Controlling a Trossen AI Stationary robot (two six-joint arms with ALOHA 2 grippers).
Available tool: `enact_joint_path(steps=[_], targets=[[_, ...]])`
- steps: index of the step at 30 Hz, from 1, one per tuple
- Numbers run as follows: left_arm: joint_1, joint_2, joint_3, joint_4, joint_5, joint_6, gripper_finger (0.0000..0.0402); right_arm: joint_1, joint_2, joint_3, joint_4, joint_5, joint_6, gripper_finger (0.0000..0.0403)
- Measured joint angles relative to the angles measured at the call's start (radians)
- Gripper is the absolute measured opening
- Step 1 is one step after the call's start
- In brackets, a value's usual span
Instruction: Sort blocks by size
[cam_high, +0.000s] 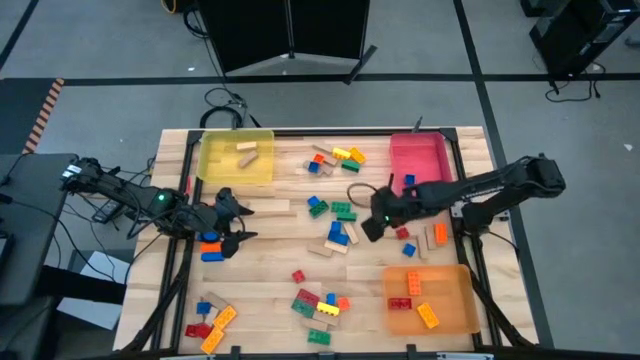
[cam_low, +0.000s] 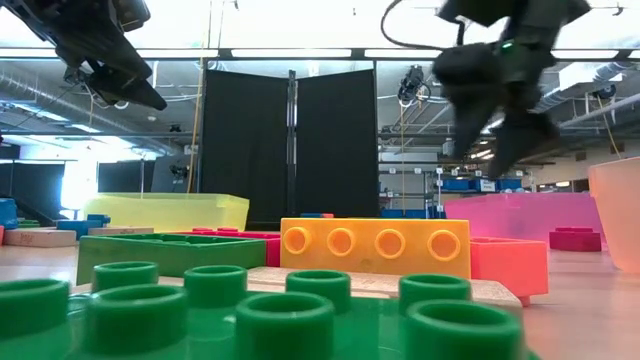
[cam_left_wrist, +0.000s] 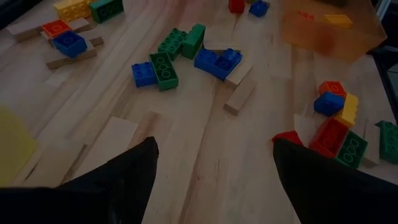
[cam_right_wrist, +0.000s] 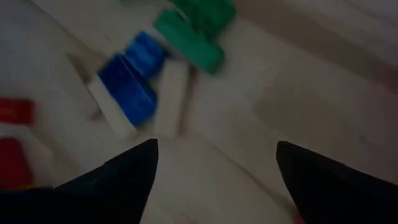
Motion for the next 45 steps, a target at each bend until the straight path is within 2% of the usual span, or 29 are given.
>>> enact_joint_path(steps=[3,9,17,26,32,38,45], targets=[[0.000,0.000,0.000,0.000,-0.005,0.000,0.0323,-0.087,0.021,0.046,0.030,-0.041,-0.084,0.0334],[0.000,0.000,0.000,0.000,-0.016,0.000,0.0323,-0.259,0.112,0.222,0.001,-0.047,-0.301,0.0323],[0.000,0.000,-0.001,0.001,-0.019,0.000,0.0324,-0.420,0.392,0.568,-0.141,-0.118,-0.549,0.0306],[0.000,0.000,-0.001,0.001,-0.019,0.000,0.0324,-0.453,0.705,0.955,-0.168,-0.151,-0.706,0.0284],[0.000,0.000,-0.001,0.001,-0.046,0.000,0.0324,-0.453,0.871,1.140,-0.182,-0.151,-0.739,0.0283],[0.000,0.000,-0.001,0.001,-0.049,0.000,0.0324,-0.453,0.972,1.207,-0.211,-0.149,-0.767,0.0286],[0.000,0.000,-0.001,0.000,-0.050,-0.001,0.0324,-0.453,0.994,1.211,-0.265,-0.144,-0.797,0.0282]])
